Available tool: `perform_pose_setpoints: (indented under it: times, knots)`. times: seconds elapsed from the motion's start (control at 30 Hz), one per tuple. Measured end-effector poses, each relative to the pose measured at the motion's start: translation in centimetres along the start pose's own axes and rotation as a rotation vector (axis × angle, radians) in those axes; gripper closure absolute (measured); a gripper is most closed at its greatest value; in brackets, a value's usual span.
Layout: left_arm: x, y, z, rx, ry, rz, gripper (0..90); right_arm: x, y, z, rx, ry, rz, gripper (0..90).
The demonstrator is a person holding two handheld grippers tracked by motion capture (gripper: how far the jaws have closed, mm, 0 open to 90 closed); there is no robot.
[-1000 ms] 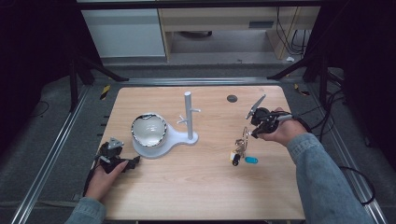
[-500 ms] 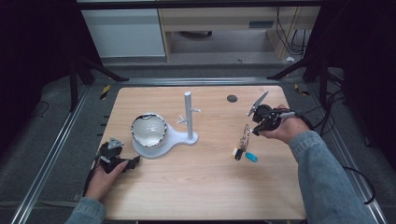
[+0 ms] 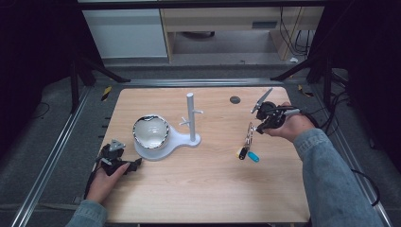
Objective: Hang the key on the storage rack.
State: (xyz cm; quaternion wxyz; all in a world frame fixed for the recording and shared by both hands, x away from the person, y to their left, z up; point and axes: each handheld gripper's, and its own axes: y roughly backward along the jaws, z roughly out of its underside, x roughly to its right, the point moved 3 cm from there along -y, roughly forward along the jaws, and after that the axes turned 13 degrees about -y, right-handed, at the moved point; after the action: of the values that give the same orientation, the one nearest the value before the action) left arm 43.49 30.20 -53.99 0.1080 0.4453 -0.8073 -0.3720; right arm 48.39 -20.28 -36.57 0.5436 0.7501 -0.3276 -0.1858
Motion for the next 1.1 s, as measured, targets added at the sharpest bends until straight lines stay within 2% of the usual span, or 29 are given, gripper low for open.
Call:
perform_pose_setpoints:
  times: [0.27,0.73,1.1]
  knots:
    - [0.0,0.0,0.0,0.002,0.002,-0.001,0.0,0.0,0.7,-0.4,-0.006,0.007,0.007,85.4]
    - [0.0,0.0,0.0,0.002,-0.001,-0.001,0.0,-0.3,2.6,-1.1,0.026,0.016,0.020,85.4]
    - [0.0,0.0,0.0,0.002,-0.001,-0.001,0.0,-0.3,3.6,-1.6,0.029,0.022,0.035,85.4]
